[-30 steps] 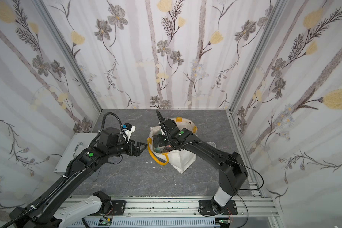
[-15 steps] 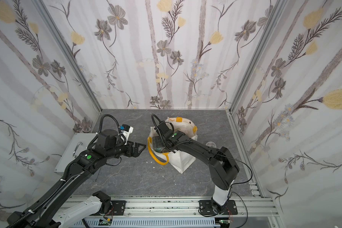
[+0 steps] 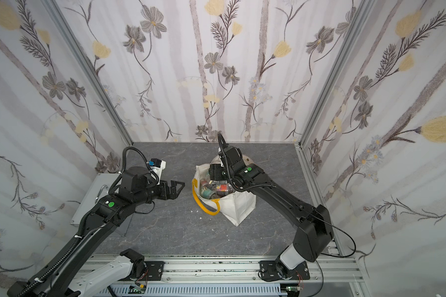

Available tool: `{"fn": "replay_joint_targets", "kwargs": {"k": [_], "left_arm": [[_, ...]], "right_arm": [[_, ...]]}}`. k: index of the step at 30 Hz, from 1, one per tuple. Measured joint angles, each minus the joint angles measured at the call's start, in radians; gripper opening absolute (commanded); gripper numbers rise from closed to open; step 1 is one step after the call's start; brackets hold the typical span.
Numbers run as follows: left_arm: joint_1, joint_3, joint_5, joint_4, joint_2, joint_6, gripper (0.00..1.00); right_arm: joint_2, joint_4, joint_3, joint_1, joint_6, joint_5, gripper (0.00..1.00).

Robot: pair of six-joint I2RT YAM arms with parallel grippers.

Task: Take out the seed jars from the canvas bag
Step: Pick up the seed jar from the canvas bag, then place the seed jar at the center of the board.

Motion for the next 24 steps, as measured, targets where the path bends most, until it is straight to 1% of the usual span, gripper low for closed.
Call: {"fn": "replay_joint_targets", "kwargs": {"k": [3, 7, 10, 14, 17, 21, 24], "left_arm": [[0.093, 0.049, -0.005, -0.025, 0.019, -0.033, 1.0], [0.235, 0.07, 0.006, -0.051, 0.046, -0.069, 1.0], [0.317, 0.075, 0.023, -0.077, 0.073, -0.092, 1.0], [0.376, 0.061, 0.031, -0.093, 0.085, -0.105, 1.0], [0.428, 0.042, 0.037, -0.101, 0.093, -0.129, 1.0], [0.5, 0.001, 0.045, -0.098, 0.094, -0.175, 1.0], [0.527, -0.013, 0.061, -0.096, 0.094, -0.193, 1.0]], "right_arm": [[-0.024, -0.039, 0.074, 0.066, -0.05, -0.04, 0.76], [0.005, -0.091, 0.175, 0.199, -0.105, -0.083, 0.76], [0.084, -0.121, 0.23, 0.317, -0.14, -0.101, 0.76], [0.226, -0.146, 0.26, 0.438, -0.18, -0.144, 0.76], [0.339, -0.175, 0.27, 0.479, -0.216, -0.154, 0.76], [0.453, -0.225, 0.277, 0.485, -0.259, -0.146, 0.76], [0.537, -0.282, 0.303, 0.485, -0.285, -0.124, 0.79]]}}
